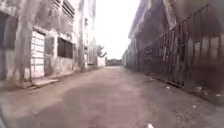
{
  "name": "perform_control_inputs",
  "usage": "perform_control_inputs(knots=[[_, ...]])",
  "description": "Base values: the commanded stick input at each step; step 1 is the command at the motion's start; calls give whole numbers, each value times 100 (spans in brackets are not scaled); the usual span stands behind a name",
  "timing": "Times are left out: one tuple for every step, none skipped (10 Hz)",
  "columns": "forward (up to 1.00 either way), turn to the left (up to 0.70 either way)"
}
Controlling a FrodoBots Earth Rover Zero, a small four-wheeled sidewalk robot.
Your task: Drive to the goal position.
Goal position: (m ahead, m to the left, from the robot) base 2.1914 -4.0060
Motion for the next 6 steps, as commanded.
perform_control_inputs(knots=[[100,0],[100,0],[100,0],[100,0],[100,0],[100,0]])
